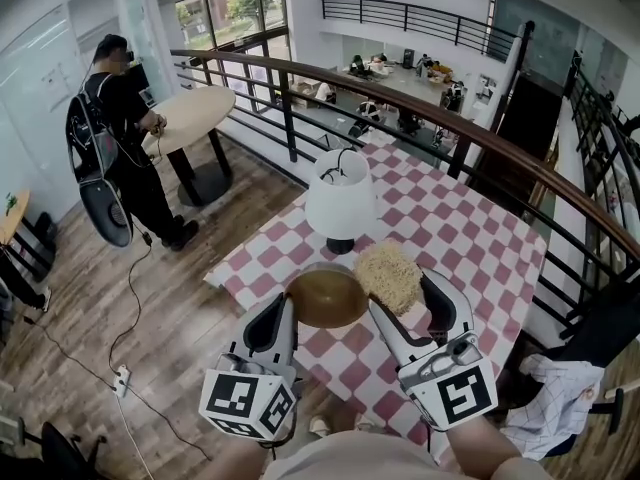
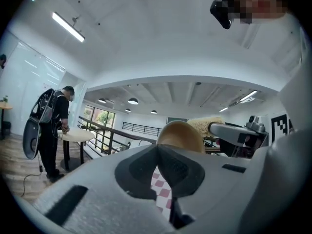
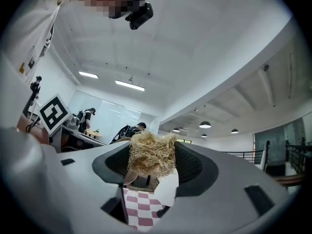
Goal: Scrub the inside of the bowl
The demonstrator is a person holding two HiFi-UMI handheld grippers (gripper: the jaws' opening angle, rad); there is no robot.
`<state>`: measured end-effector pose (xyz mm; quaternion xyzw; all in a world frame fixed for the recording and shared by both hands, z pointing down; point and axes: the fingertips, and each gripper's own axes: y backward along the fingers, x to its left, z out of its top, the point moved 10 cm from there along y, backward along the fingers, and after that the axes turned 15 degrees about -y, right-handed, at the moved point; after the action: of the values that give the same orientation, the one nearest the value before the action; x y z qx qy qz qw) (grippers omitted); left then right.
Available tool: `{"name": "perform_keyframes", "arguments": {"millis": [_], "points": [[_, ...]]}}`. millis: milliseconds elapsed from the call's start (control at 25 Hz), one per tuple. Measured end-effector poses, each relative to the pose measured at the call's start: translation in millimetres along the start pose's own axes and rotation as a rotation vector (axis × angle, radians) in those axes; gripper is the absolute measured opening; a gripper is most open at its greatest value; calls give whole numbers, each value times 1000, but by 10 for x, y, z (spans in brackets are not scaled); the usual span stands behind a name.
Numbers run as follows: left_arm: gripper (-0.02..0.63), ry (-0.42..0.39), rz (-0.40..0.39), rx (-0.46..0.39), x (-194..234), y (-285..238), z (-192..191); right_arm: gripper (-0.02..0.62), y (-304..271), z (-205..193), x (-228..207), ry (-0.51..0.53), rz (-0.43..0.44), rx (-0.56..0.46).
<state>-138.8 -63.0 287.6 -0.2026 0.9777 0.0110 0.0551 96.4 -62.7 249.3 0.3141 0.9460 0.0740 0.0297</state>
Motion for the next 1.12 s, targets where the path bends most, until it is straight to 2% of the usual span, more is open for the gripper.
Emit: {"name": "perform_keyframes", "arguments": {"millis": [280, 400, 640, 840, 960, 1120], "points": [[17, -189, 91, -59, -70, 76, 123, 249, -42, 189, 68, 9, -33, -22], [17, -238, 144, -105, -101, 130, 191, 249, -49, 219, 97, 8, -44, -15], [17, -240, 160, -116, -158, 183, 214, 249, 2, 191, 207, 44, -56, -26], [17, -231, 163, -70, -153, 239, 59, 249, 100, 4, 273, 76, -66, 21], [17, -206, 153, -26, -167, 269, -72, 249, 166, -131, 258, 57, -78, 57], [17, -214, 162, 1, -115, 297, -219, 249, 216, -256, 221, 38, -95, 105]]}}
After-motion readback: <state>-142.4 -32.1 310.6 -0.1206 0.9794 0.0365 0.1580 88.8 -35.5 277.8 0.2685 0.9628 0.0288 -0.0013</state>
